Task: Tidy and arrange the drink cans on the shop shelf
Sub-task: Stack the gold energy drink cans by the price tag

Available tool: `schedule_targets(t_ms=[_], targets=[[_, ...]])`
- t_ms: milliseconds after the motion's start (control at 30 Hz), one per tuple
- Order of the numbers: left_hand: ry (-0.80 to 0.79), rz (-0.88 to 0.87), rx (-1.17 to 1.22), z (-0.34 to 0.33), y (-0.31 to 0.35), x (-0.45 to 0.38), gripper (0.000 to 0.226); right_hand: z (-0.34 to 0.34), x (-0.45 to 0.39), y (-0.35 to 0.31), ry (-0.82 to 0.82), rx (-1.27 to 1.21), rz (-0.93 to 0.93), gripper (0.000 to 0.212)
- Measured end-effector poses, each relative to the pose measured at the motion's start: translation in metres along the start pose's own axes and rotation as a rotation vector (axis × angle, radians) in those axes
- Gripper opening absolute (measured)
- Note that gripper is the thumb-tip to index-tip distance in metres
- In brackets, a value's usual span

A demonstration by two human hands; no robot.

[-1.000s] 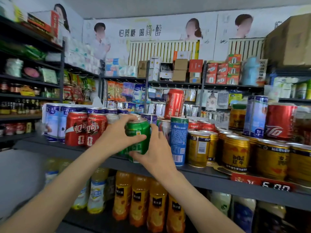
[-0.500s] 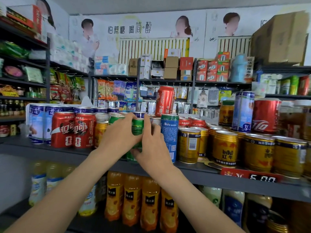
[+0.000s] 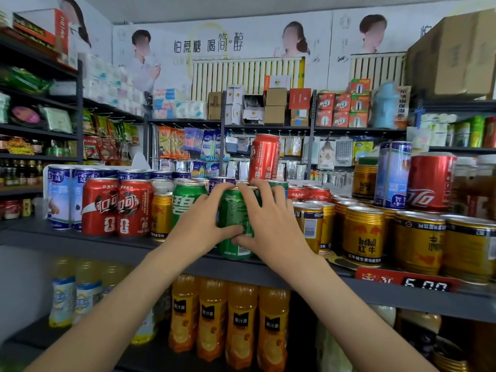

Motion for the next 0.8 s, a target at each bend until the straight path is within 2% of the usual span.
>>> schedule_targets(t_ms=[100, 233, 367, 500, 567, 667, 733, 800], targets=[[0.039, 0.014, -0.035, -0.004, 0.0, 0.003, 0.079, -0.003, 0.004, 0.0, 0.032, -0.05, 0.03, 0.084], [0.056, 0.011, 0.076, -0.009, -0.005, 0.006, 0.083, -0.008, 0.009, -0.002, 0.046, -0.089, 0.057, 0.084], [0.086, 0.007, 0.133, -0.009, -0.006, 0.007, 0.092, -0.01, 0.012, 0.0, 0.035, -0.13, 0.079, 0.093], [0.109, 0.026, 0.206, -0.006, -0.009, 0.009, 0.09, -0.012, 0.012, 0.002, 0.06, -0.155, 0.079, 0.096], [0.168, 0.017, 0.176, -0.001, -0.01, 0.011, 0.083, -0.011, 0.012, 0.001, 0.077, -0.16, 0.073, 0.095], [0.351, -0.041, 0.08, 0.017, 0.002, 0.016, 0.062, -0.007, 0.012, 0.005, 0.108, -0.176, 0.066, 0.088], [0.433, -0.096, 0.063, 0.022, 0.02, 0.018, 0.048, 0.004, 0.015, 0.014, 0.144, -0.178, 0.056, 0.077], [0.437, -0.157, 0.074, 0.017, 0.043, 0.015, 0.043, 0.02, 0.02, 0.035, 0.179, -0.156, -0.003, 0.062]])
Point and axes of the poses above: each hand's wrist, its own x-axis away from the middle knuckle, its own z-axis out of the back of the hand, y = z × x, the point moved 8 cm from there along -x, towards the middle knuckle, and after that the axes turned 1 degree about -y, right-handed, at the moved point
